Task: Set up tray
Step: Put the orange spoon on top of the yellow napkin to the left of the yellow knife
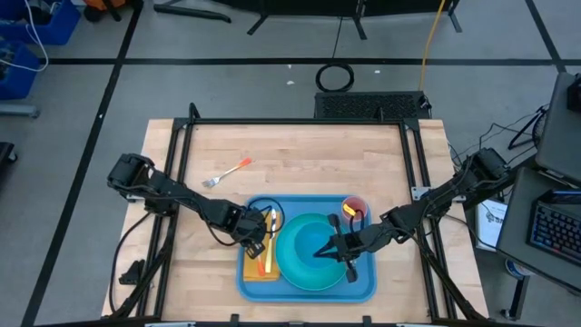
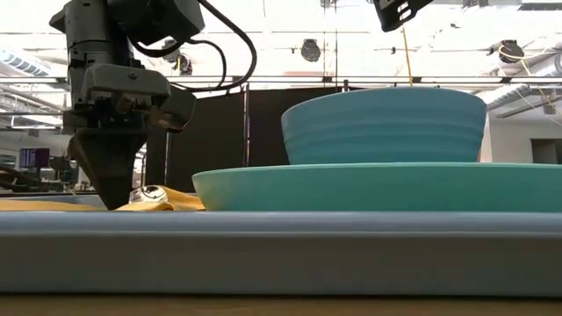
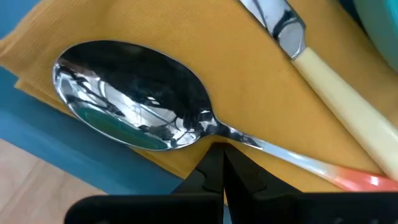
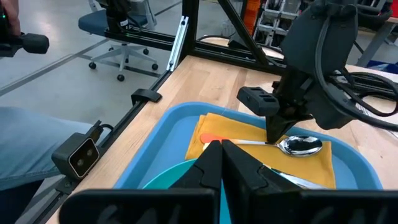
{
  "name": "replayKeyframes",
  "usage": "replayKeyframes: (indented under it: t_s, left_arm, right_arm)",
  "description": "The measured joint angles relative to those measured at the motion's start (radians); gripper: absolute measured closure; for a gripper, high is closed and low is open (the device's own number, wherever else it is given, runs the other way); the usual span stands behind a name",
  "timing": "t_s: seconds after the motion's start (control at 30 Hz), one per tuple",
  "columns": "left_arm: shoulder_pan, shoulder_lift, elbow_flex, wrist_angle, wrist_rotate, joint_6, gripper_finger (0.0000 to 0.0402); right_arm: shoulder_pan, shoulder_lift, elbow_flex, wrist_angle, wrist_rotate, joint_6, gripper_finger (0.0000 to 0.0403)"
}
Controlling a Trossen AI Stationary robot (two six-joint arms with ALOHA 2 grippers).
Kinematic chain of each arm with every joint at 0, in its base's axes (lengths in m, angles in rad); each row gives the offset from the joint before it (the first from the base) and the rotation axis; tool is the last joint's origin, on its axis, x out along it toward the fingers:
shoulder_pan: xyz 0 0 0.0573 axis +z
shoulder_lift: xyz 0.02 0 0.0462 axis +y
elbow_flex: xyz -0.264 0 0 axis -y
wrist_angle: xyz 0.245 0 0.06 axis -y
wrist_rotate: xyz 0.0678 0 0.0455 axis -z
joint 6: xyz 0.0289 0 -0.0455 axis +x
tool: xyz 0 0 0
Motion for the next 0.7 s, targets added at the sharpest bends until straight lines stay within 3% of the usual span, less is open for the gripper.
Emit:
replayKeyframes:
  t_s: [0.7]
  left_arm:
    - [-0.004, 0.027, 0.078, 0.032, -0.092, 0.111, 0.0401]
  right_arm:
    - [0.000, 0.000, 0.000, 0.006, 0.000, 0.003, 0.0403]
